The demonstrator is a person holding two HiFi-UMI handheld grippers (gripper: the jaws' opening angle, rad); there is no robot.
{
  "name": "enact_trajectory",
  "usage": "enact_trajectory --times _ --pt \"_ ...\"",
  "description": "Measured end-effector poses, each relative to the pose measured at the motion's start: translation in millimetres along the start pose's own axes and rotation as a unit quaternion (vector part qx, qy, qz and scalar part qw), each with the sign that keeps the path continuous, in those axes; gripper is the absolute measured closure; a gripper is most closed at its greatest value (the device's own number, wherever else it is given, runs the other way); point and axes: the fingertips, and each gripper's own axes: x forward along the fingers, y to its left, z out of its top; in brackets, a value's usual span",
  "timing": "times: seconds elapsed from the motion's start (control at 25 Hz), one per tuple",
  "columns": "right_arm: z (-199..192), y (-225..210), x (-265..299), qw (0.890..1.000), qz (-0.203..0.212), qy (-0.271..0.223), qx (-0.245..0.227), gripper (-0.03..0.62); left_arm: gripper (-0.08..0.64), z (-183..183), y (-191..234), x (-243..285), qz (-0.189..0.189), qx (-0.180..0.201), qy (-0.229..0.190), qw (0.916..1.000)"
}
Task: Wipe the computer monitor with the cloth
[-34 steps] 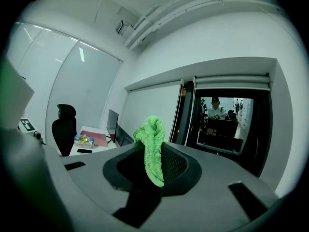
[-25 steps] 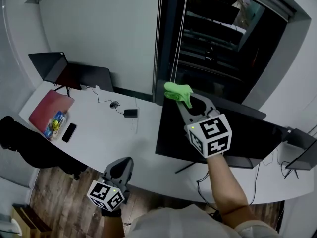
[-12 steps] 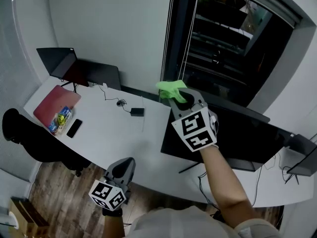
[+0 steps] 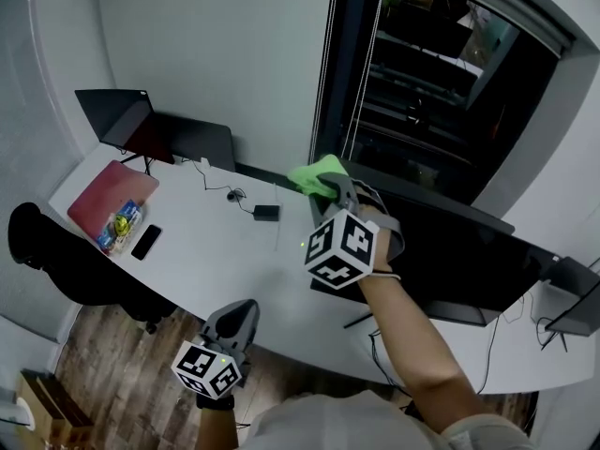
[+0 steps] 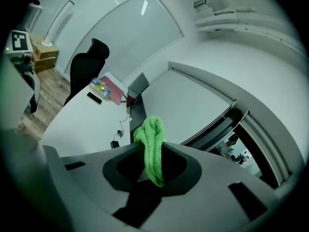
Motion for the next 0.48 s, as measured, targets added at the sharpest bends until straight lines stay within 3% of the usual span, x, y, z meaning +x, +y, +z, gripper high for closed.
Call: enact_trajectory --times 0.2,0.48 --pt "-10 25 6 0.999 0.025 0.008 0.022 0.525 0.538 0 6 -3 0.005 -0.001 0.000 1.0000" --pt "-23 52 7 0.999 0.025 0.006 0.045 0.525 0.538 -1 11 -3 0.004 -0.002 0.004 1.0000"
